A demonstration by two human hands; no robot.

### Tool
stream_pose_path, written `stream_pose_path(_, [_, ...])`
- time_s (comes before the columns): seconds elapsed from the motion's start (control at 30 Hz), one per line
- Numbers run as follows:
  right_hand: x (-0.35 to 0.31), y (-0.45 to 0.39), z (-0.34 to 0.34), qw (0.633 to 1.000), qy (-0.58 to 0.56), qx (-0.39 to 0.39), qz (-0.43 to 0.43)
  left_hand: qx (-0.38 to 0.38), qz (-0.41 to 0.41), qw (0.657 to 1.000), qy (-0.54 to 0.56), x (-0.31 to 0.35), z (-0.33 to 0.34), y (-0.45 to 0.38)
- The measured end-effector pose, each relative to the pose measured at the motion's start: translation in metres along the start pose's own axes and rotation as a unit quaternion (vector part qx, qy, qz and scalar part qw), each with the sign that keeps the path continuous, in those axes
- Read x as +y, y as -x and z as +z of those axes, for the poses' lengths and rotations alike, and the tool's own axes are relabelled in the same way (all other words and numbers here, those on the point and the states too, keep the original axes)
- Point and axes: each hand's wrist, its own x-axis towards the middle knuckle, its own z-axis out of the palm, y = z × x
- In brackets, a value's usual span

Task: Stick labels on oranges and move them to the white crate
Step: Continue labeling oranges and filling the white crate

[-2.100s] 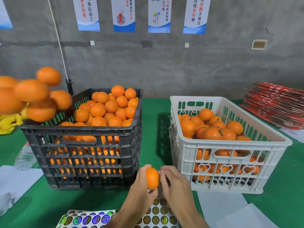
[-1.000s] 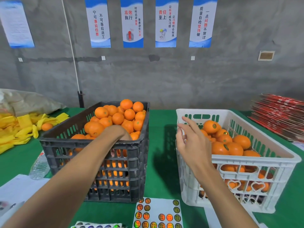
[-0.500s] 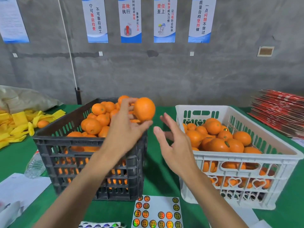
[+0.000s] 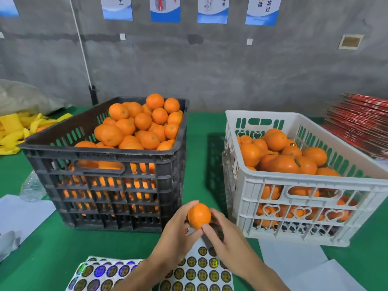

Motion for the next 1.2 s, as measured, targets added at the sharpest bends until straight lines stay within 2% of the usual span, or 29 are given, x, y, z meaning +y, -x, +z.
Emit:
stream_pose_path(0.1, [0.012,0.012,0.004,0.976,0.215,-0.018,-0.011,0.012,-0.062,0.997,0.034,-0.017,0.006,0.003])
stream_pose_path(0.17, [0.013,0.015,0.003,0.963,0.268,-0.019,-0.006,0.007,-0.061,0.998,0.003,-0.02,0.01,0.002])
stream_pose_path(0.3, [0.017,0.016,0.0,0.969,0.245,-0.02,0.021,-0.003,-0.04,0.998,-0.057,-0.023,0.014,0.005])
stream_pose_path(0.37, [0.019,0.018,0.002,0.976,0.215,-0.028,0.011,0.011,-0.047,0.998,-0.046,-0.021,0.014,0.006])
stream_pose_path(0.47, [0.015,0.02,0.012,0.975,0.215,-0.025,-0.04,0.043,-0.06,0.997,0.036,-0.019,0.014,0.007])
stream_pose_path(0.57, [0.008,0.019,0.016,0.959,0.25,0.038,-0.126,0.035,-0.061,0.995,0.076,-0.02,0.019,0.011])
stream_pose_path(0.7, [0.019,0.017,0.017,0.973,0.208,-0.01,-0.098,0.023,-0.07,0.993,0.095,-0.02,0.024,0.01])
stream_pose_path(0.87, [0.025,0.015,0.022,0.986,0.144,0.008,-0.081,0.025,-0.075,0.991,0.108,-0.023,0.023,0.008])
stream_pose_path(1.0, [0.019,0.011,0.024,0.999,-0.001,0.038,0.004,0.026,-0.078,0.991,0.102,-0.023,0.022,0.008])
stream_pose_path(1.2, [0.002,0.008,0.023,0.986,-0.129,0.032,0.102,0.007,-0.077,0.994,0.075,-0.014,0.019,0.009])
